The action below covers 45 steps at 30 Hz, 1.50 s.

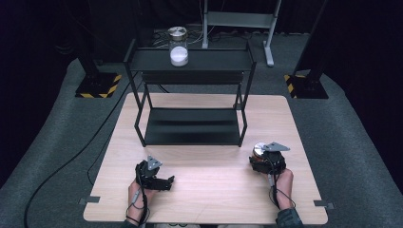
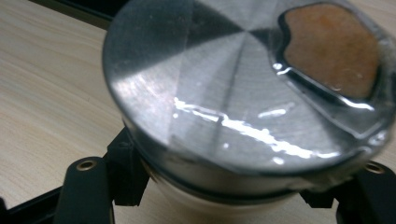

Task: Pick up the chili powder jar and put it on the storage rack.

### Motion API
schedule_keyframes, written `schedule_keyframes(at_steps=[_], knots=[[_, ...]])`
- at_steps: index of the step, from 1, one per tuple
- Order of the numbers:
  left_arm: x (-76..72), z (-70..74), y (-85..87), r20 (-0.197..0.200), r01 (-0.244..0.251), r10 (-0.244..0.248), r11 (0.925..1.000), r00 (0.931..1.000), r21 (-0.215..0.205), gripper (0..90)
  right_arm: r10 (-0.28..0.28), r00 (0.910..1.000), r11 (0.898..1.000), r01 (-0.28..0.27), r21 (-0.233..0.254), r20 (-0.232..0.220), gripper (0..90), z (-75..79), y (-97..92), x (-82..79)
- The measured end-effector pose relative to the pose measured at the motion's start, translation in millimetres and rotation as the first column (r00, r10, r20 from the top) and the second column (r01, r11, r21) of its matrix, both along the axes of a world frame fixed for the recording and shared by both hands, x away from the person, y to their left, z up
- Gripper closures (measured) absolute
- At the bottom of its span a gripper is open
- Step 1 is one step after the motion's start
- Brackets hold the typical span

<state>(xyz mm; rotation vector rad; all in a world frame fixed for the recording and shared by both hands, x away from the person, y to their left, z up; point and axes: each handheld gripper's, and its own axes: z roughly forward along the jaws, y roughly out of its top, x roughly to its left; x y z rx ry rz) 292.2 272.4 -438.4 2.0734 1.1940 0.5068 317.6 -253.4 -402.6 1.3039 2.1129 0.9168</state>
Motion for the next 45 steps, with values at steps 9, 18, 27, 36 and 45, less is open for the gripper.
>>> schedule_keyframes(at_steps=[9, 18, 27, 36, 45], knots=[[-0.1, -0.1, -0.1, 0.001, 0.0, 0.0, 1.0, 1.0, 0.0, 0.0, 0.037, 0.9961, 0.999, -0.036, 0.018, -0.08, 30.8, 17.2, -0.7, 14.3], [-0.4, -0.2, -0.3, 0.003, 0.0, 0.0, 1.0, 1.0, 0.001, 0.0, 0.09, 0.9876, 0.996, -0.09, 0.002, -0.129, 30.8, 36.2, 7.6, 28.1], [-0.9, -0.2, -0.7, 0.005, 0.001, -0.001, 1.0, 1.0, 0.004, 0.0, 0.138, 0.9746, 0.989, -0.144, -0.023, -0.177, 30.8, 48.4, 20.4, 44.1], [-1.4, -0.1, -1.1, 0.007, 0.001, -0.001, 1.0, 1.0, 0.007, 0.1, 0.17, 0.9572, 0.98, -0.189, -0.06, -0.234, 30.8, 60.1, 38.1, 63.2], [-1.6, -0.2, -1.3, 0.009, 0.001, -0.001, 1.0, 1.0, 0.007, 0.1, 0.201, 0.9439, 0.971, -0.227, -0.073, -0.262, 30.8, 66.9, 50.2, 78.2]])
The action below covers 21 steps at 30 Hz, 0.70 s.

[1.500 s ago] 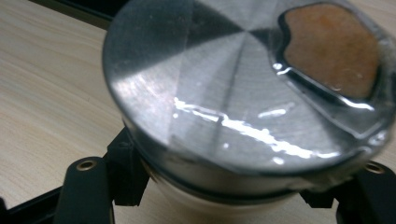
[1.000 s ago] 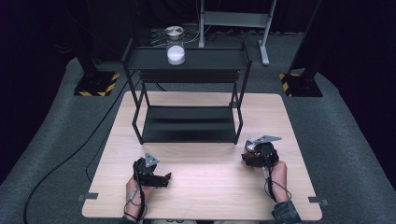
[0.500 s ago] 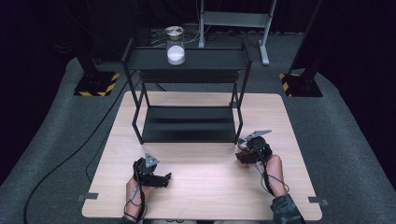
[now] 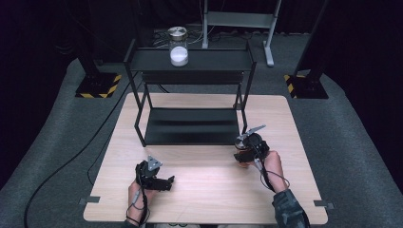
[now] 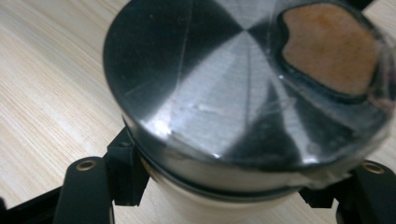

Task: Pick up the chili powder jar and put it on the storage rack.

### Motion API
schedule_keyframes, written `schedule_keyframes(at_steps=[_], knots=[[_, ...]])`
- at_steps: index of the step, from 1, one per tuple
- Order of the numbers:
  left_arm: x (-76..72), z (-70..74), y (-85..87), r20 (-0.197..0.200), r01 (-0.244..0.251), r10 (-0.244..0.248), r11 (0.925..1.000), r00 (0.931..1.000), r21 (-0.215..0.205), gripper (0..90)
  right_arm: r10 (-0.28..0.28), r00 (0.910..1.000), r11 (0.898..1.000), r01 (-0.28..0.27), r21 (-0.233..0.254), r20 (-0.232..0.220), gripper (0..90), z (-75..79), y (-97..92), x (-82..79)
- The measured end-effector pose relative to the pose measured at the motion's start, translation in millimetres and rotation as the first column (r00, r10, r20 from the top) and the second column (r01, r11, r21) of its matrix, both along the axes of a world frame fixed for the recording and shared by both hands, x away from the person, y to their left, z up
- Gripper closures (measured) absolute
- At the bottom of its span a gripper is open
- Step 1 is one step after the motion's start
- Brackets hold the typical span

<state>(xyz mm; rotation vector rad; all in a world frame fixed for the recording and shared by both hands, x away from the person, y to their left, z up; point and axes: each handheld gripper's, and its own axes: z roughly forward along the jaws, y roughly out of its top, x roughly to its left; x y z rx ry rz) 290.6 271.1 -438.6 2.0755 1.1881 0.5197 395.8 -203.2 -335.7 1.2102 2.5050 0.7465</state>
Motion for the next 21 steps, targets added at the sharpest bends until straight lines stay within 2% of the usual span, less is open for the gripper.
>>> schedule_keyframes(at_steps=[11, 21], knots=[[0.8, 0.1, 0.7, -0.004, 0.001, -0.001, 1.0, 1.0, -0.003, 0.1, 0.028, 0.999, 0.999, -0.029, -0.034, -0.036, 30.8, 5.4, 16.5, 16.6], [1.0, -0.3, 0.9, -0.005, -0.001, 0.001, 1.0, 1.0, -0.007, 0.1, 0.046, 0.9979, 0.998, -0.049, -0.051, -0.044, 30.8, 12.1, 27.4, 27.4]])
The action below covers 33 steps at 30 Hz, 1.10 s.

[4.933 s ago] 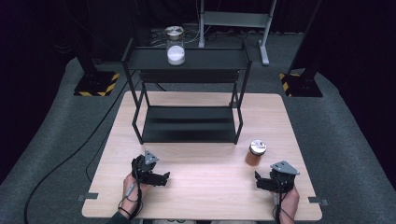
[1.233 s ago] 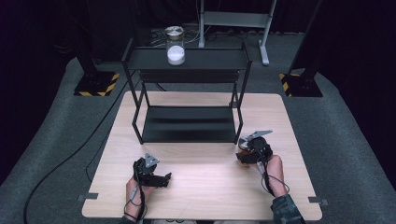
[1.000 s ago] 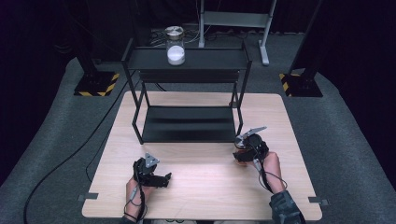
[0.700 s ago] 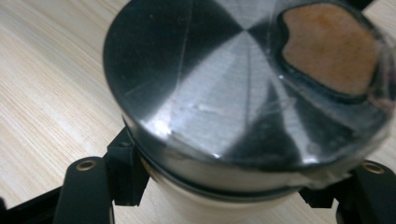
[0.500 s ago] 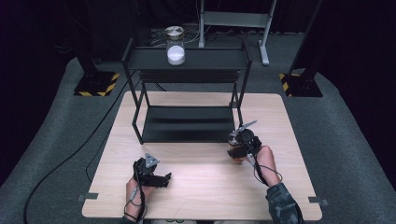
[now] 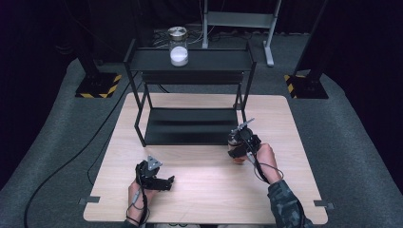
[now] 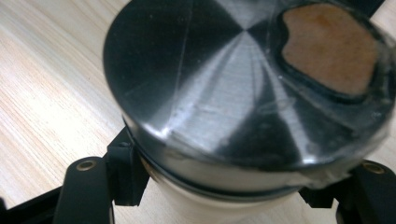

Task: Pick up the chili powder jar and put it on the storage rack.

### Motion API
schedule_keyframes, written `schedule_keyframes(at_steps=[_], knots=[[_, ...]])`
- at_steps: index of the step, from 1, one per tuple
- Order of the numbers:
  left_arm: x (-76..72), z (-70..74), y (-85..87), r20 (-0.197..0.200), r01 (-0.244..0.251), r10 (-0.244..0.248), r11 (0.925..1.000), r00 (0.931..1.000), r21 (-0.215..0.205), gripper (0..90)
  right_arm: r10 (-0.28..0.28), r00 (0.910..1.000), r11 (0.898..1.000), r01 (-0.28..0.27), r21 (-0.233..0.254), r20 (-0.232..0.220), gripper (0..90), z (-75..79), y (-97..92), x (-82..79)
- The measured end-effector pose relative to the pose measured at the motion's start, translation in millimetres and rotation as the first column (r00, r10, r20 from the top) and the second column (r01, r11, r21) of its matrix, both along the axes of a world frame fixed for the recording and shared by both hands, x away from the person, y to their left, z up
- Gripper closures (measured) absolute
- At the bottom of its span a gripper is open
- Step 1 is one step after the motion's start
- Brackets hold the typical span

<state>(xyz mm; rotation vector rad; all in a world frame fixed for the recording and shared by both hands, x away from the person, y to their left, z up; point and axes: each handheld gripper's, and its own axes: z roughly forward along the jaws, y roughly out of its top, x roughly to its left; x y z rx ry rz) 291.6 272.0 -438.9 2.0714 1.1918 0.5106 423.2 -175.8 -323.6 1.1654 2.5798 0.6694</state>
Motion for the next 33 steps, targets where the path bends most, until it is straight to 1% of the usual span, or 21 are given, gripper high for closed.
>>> schedule_keyframes(at_steps=[8, 17, 23, 26, 33], knots=[[0.2, 0.0, 0.2, -0.001, 0.0, 0.0, 1.0, 1.0, -0.001, 0.1, 0.016, 0.9998, 1.0, -0.015, -0.005, 0.009, 30.8, 8.0, 8.2, 7.1], [0.1, 0.0, 0.1, -0.001, 0.0, 0.0, 1.0, 1.0, 0.0, 0.1, 0.026, 0.9996, 0.999, -0.026, -0.023, -0.006, 30.8, 12.8, 17.0, 16.9], [-0.1, 0.0, 0.0, 0.0, 0.0, 0.0, 1.0, 1.0, 0.0, 0.1, 0.029, 0.9996, 0.999, -0.029, -0.031, 0.0, 30.8, 22.1, 20.7, 20.0], [-0.2, 0.0, -0.2, 0.001, 0.0, 0.0, 1.0, 1.0, 0.001, 0.1, 0.025, 0.9996, 0.999, -0.025, -0.03, -0.01, 30.8, 26.5, 21.9, 22.2], [-0.6, 0.1, -0.4, 0.003, 0.002, -0.002, 1.0, 1.0, 0.004, 0.2, 0.034, 0.9994, 0.999, -0.034, -0.029, -0.006, 30.8, 30.9, 22.7, 21.7]])
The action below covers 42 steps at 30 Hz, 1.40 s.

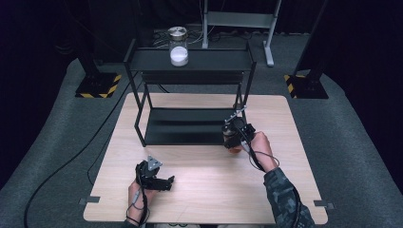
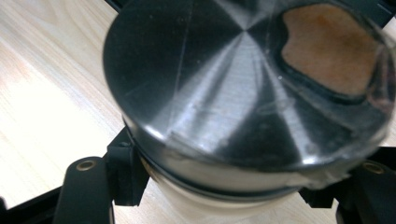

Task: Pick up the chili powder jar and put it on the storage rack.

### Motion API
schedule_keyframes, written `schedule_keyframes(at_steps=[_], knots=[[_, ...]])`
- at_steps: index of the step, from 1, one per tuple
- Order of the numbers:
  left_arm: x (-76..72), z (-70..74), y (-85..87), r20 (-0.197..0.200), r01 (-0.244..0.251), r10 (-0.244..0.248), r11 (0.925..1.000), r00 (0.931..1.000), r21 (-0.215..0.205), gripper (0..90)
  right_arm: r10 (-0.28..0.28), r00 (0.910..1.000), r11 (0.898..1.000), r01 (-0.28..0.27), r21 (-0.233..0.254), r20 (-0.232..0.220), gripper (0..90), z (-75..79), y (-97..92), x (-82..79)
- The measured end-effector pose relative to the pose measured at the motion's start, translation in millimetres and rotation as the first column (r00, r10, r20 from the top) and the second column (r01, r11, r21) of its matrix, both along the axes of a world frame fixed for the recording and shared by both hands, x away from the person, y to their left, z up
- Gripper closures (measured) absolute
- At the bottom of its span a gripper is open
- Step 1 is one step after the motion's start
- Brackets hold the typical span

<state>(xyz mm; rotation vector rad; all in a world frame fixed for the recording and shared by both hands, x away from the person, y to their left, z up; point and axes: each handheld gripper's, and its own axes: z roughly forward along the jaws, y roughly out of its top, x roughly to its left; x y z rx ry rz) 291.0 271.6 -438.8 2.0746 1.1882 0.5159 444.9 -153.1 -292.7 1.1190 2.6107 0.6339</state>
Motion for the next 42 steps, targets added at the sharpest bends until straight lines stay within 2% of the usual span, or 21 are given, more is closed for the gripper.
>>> schedule_keyframes(at_steps=[10, 30, 42], knots=[[-0.2, -0.1, -0.2, 0.001, 0.0, 0.0, 1.0, 1.0, 0.0, 0.2, 0.017, 0.9998, 1.0, -0.017, -0.007, 0.009, 30.8, 8.8, 6.8, -0.4], [-0.5, -0.1, -0.3, 0.002, 0.0, 0.0, 1.0, 1.0, 0.001, 0.3, 0.034, 0.9985, 0.999, -0.033, -0.029, 0.042, 30.8, 37.0, 15.7, 2.1], [-0.5, 0.0, -0.3, 0.003, 0.0, 0.0, 1.0, 1.0, 0.002, 0.3, 0.042, 0.9974, 0.999, -0.041, -0.016, 0.058, 30.8, 51.5, 13.9, 4.8]])
